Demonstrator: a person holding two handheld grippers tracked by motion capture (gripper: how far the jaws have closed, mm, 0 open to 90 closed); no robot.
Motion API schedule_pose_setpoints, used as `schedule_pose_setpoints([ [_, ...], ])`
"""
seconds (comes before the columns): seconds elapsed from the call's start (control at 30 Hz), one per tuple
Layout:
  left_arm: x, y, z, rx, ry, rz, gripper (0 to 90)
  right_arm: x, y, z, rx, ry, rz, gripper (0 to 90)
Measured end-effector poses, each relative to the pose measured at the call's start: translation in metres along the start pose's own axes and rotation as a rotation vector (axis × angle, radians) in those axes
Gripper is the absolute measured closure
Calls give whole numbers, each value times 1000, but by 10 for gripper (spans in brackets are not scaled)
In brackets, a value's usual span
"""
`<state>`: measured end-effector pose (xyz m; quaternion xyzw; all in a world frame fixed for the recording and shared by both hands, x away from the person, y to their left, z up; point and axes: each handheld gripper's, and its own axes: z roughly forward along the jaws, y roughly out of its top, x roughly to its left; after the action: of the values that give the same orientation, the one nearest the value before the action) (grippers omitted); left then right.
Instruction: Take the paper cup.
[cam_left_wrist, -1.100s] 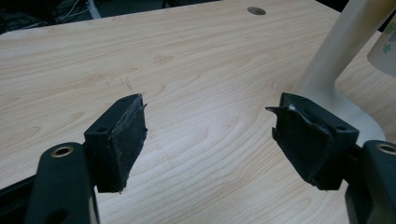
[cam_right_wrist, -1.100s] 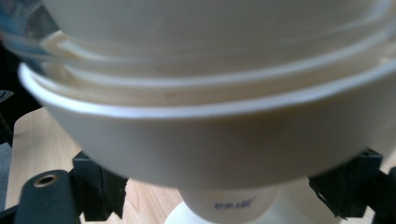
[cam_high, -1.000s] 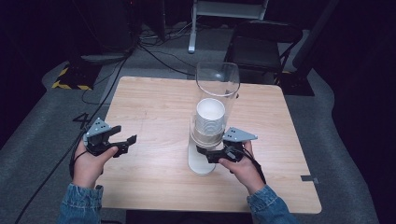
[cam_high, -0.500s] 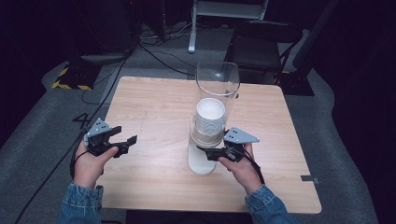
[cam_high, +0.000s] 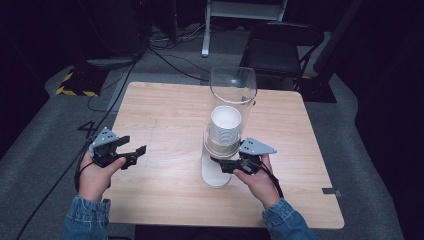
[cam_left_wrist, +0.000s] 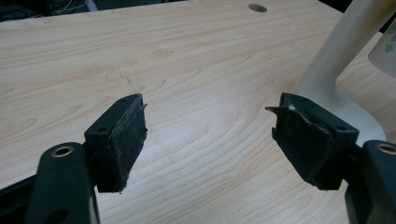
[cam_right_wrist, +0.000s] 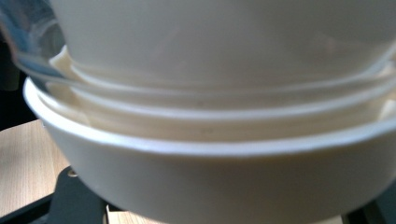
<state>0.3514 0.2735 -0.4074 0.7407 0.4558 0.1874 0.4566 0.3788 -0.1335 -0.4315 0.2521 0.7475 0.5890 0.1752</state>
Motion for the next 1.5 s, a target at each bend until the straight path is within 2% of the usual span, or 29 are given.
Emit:
schedule_pose_setpoints([
  [0.17, -1, 0, 1, 6, -7, 4, 253, 1, -2, 0, -3, -5, -3, 297],
  [0.33, -1, -1, 2, 6, -6, 1, 253, 1, -4, 0, 7, -4, -27, 304],
  [0.83, -2, -1, 3, 9, -14, 6, 253, 1, -7, -1, 8, 0, -6, 306],
  [0.97, -3, -1, 3, 11, -17, 5, 253, 1, -8, -2, 17, 9, 17, 308],
  [1.5, -6, 0, 6, 18, -36, 20, 253, 2, -8, -3, 27, 9, 13, 308],
])
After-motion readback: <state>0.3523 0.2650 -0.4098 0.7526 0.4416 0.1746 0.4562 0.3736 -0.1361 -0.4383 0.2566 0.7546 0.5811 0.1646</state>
